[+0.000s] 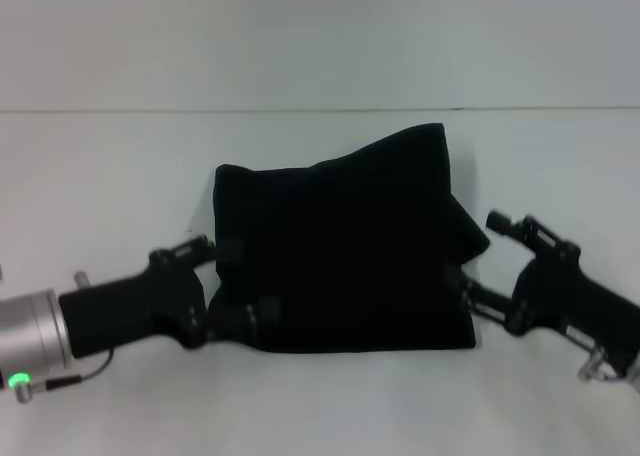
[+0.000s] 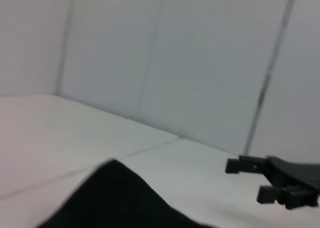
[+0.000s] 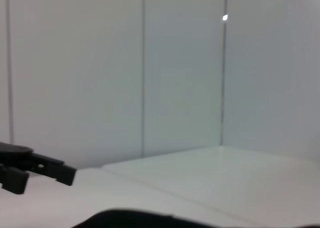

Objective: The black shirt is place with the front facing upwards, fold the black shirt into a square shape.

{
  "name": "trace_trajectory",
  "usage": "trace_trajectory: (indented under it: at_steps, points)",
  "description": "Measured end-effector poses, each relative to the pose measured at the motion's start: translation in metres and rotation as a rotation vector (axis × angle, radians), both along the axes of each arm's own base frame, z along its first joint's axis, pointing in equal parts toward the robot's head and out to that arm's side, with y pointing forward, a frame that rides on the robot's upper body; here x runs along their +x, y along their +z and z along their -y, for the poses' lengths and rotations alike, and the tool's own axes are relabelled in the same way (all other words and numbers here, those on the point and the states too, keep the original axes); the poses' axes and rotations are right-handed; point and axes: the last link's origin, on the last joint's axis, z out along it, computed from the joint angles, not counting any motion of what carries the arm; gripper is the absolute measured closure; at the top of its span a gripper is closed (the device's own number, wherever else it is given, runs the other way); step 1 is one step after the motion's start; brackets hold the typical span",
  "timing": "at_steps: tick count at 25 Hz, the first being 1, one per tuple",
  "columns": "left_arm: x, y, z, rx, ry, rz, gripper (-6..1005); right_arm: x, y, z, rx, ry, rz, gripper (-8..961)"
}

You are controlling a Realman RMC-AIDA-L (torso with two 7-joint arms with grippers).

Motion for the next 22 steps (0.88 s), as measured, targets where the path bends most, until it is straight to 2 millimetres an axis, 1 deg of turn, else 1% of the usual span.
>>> trace_trajectory:
  at_steps: [1,5,8,10,16,22]
  points:
    - [-0.001,-0.003,0.003,-0.013,-0.009,-0.011,51,0.003,-0.002,0.006,-0.015,0.001,0.009,56]
    - [-0.008,-0.01,0.012,-0.067,-0.013,-0.065,52,0.021,-0.005,0.033,-0.023,-0.001,0.063,143]
    - [-0.014,-0.01,0.014,-0.065,0.007,-0.078,52,0.031,-0.001,0.045,-0.008,-0.031,0.058,216]
    - [-0.014,-0.01,0.015,-0.063,0.008,-0.073,55,0.034,0.001,0.049,-0.008,-0.044,0.052,267]
    - [-0.015,-0.01,0.018,-0.047,-0.021,-0.083,71,0.033,-0.002,0.049,-0.02,-0.037,0.057,421]
    - [-0.015,-0.014,0.019,-0.048,-0.016,-0.07,87,0.034,-0.001,0.05,-0.018,-0.041,0.059,669]
